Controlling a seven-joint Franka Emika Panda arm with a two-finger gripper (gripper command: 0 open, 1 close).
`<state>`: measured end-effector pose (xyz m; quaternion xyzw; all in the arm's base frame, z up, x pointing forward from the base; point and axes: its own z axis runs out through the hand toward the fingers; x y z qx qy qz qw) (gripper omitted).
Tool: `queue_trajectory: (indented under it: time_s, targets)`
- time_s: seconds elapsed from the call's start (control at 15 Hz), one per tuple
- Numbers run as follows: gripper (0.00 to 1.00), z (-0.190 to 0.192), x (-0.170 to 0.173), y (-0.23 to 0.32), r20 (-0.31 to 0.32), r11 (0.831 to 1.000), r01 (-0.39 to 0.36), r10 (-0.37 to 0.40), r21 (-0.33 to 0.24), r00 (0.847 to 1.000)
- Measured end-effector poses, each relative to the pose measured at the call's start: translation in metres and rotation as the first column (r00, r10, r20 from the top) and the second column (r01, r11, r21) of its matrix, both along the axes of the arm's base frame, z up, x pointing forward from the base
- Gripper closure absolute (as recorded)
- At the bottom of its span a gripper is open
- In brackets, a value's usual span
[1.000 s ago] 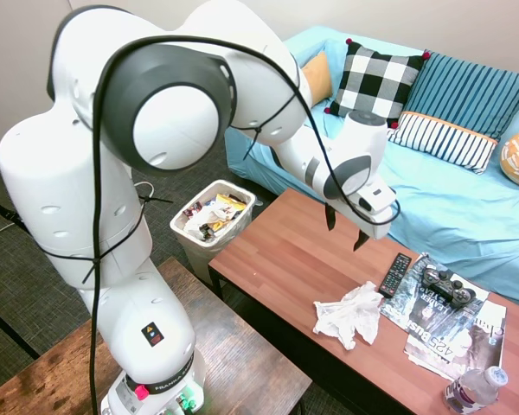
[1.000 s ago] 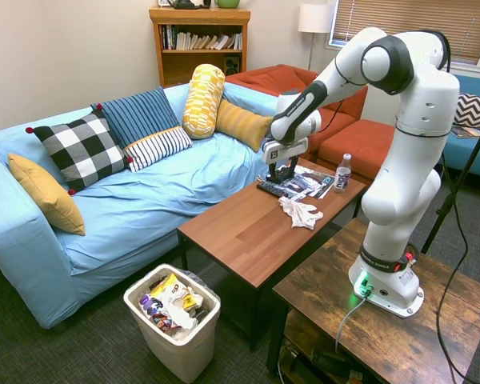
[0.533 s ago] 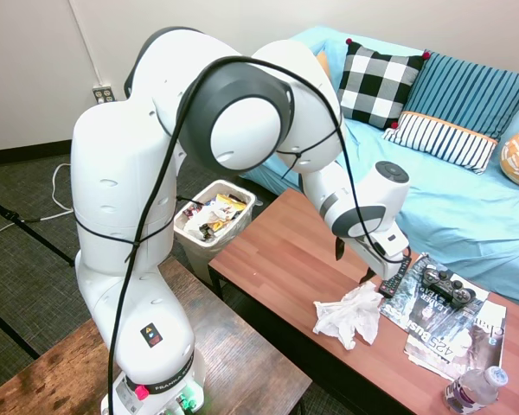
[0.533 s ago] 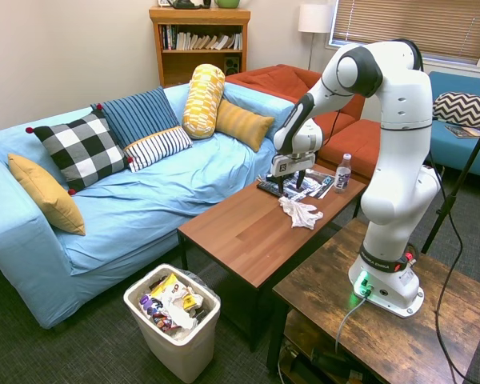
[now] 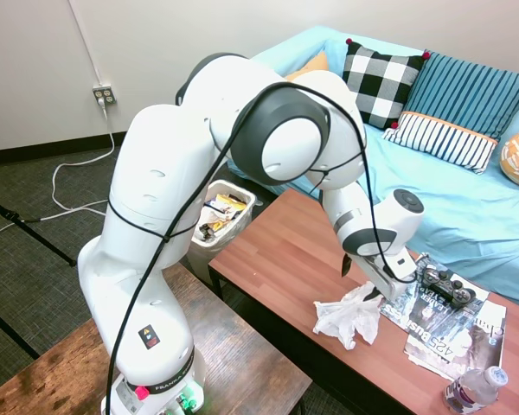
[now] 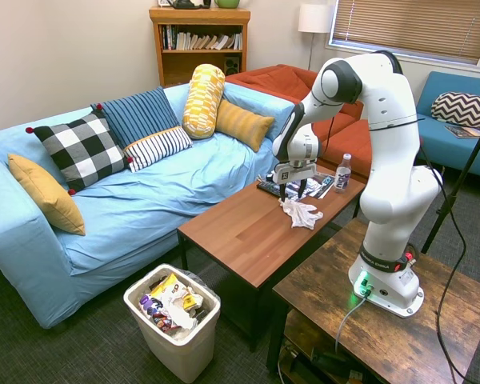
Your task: Throw the tissue in the trash bin
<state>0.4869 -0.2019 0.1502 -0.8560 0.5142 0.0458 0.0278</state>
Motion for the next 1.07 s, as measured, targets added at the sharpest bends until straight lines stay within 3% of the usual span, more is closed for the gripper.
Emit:
queue_trajectory:
  time_s: [0.53, 0.6, 1.07]
  targets:
    - [0.0, -0.041, -0.004, -0.014, -0.047, 0.999, 0.0, 0.002, 0.041, 0.999]
    - [1.0, -0.045, -0.005, -0.016, -0.05, 0.999, 0.0, 0.003, 0.044, 0.999]
    - [1.0, -0.06, -0.012, -0.033, -0.051, 0.998, 0.008, -0.004, 0.064, 0.999]
